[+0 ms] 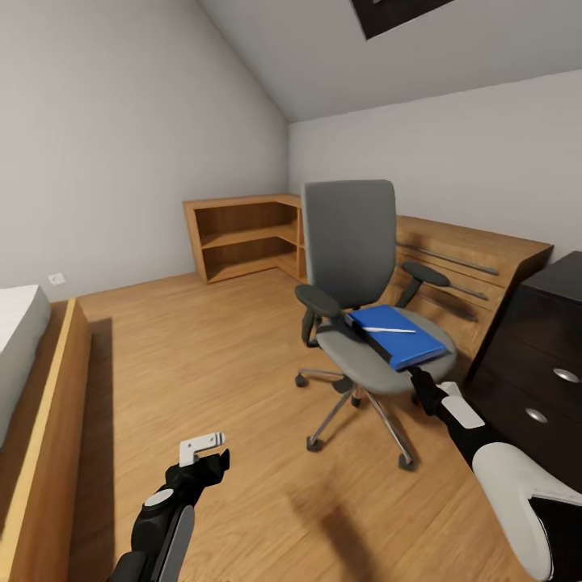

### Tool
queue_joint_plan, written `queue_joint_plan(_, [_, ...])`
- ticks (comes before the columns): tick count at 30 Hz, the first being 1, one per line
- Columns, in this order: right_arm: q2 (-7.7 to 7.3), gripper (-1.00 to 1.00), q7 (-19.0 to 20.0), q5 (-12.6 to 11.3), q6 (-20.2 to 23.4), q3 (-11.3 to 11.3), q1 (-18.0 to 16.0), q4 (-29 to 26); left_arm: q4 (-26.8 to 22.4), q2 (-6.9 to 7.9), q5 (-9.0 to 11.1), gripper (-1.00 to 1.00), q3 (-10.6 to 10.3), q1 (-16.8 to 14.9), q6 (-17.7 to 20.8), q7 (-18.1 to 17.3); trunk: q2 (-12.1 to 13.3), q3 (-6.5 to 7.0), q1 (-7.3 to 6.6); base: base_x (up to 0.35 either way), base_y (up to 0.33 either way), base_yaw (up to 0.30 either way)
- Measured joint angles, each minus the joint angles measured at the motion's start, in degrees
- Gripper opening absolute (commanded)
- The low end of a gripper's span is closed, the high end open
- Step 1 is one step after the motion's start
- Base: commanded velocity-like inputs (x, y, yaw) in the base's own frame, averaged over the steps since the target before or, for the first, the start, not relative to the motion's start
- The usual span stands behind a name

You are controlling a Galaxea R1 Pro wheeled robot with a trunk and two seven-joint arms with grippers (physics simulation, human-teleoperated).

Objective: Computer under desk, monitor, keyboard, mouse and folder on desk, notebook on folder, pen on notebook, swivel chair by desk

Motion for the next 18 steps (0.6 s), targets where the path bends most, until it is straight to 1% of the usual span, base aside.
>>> queue_joint_plan(5, [-0.02, 1.00, 1.12, -0.02, 0.00, 0.12, 0.02, 0.10, 0.02, 0.00, 0.00, 1.00, 0.00, 0.00, -0.01, 0.00, 0.00, 0.00, 0.00, 0.000, 0.000, 0.189])
queue_joint_plan(9, [-0.13, 1.00, 1.28, 0.56, -0.01, -0.55, -0.03, -0.02, 0.02, 0.00, 0.00, 1.00, 0.01, 0.01, -0.01, 0.00, -0.01, -0.06, -0.01, 0.000, 0.000, 0.192])
queue_joint_plan(11, [-0.14, 1.00, 1.41, 0.09, 0.00, -0.25, -0.03, -0.02, 0.06, 0.00, 0.00, 1.00, 0.00, 0.00, -0.01, 0.00, -0.01, -0.12, -0.01, 0.000, 0.000, 0.193])
queue_joint_plan(18, [-0.21, 1.00, 1.42, 0.30, 0.00, -0.40, -0.03, -0.51, 0.04, 0.00, 0.00, 1.00, -0.02, 0.01, -0.01, -0.01, -0.01, -0.46, -0.01, 0.012, 0.000, 0.182])
